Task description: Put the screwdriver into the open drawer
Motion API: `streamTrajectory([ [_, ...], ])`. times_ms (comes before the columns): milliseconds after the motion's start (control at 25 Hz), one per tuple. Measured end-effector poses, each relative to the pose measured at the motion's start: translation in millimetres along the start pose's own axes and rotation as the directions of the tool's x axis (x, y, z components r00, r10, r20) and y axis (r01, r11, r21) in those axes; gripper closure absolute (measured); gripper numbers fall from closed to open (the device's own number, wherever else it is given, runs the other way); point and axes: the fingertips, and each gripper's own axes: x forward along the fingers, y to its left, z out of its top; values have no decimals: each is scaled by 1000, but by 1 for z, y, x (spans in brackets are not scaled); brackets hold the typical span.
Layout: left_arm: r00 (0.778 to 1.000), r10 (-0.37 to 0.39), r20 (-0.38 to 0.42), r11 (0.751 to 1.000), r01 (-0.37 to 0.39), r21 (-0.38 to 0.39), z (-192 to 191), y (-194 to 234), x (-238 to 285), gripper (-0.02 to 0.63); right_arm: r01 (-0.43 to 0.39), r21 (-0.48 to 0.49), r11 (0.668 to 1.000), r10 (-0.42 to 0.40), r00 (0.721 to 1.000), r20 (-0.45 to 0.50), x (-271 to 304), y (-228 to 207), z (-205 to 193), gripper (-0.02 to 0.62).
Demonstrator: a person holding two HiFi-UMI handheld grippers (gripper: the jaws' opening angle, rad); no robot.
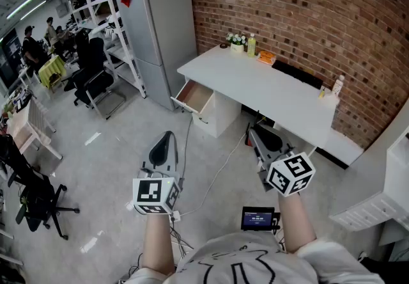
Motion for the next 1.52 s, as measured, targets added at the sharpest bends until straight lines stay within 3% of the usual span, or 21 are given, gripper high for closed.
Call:
streamTrajectory([
  [320, 1000, 4, 19, 1000, -3, -21, -6, 23, -1, 592, 9, 21, 1000, -9, 1000, -4, 24, 24, -11, 537],
  [880, 1000, -1, -27, 997, -1, -75, -45, 88, -8, 592, 38, 47, 998, -35, 998, -45, 57, 56, -37, 537],
  [1200, 999, -7, -50, 997, 3, -80, -66, 100, 33, 592, 44, 84, 995, -38, 997, -72, 88, 24, -51, 537],
  [1520, 996, 8, -84, 997, -14, -72, -95, 124, 117, 592, 13, 84, 996, -7, 997, -80, 161, -32, -59, 537],
])
